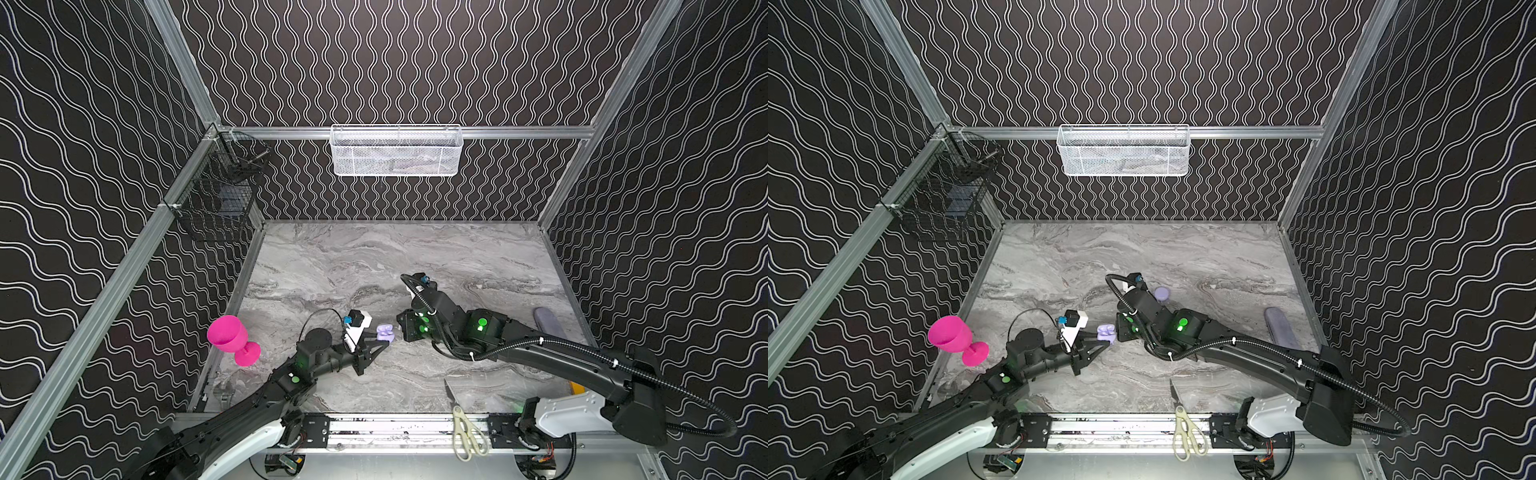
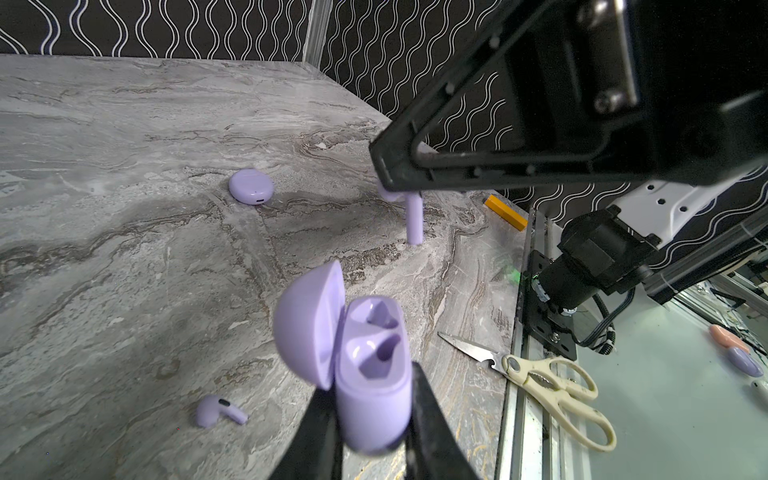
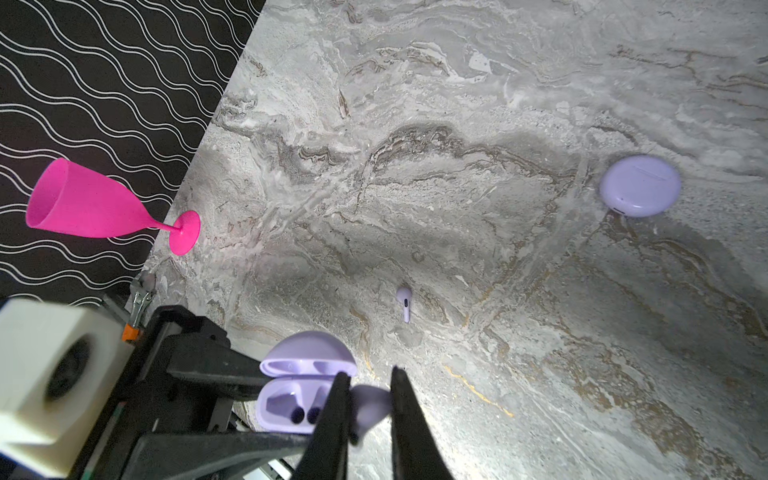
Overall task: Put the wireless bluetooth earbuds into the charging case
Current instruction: 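Lift the earbud and carry it toward the open case in the left gripper, then lower the earbud with the right gripper into the open case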
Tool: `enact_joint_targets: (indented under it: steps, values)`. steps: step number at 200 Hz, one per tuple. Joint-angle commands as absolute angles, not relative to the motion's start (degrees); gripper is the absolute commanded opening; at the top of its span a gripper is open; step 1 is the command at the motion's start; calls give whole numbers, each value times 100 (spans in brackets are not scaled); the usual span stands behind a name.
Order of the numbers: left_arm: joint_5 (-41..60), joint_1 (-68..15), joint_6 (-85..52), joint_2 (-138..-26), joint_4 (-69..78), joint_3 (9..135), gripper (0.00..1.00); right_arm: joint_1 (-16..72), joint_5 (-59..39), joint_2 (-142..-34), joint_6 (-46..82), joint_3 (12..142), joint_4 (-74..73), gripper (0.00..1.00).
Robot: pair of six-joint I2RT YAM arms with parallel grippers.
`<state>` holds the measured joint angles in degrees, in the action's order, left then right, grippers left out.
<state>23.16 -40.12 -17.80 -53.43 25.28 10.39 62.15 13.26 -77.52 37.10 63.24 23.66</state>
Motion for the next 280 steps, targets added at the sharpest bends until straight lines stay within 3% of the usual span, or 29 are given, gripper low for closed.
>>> enact_joint_targets:
  steps: [1,280]
  values:
    - [2314,-4008,-1696,-5369,2769,1077,22,6257,1415,-7748,3836,6376,2216,17]
    - [2154,-4008,-1700,-5074,2599,1037,22,6480,1239,-8130,3920,6468,1880,17]
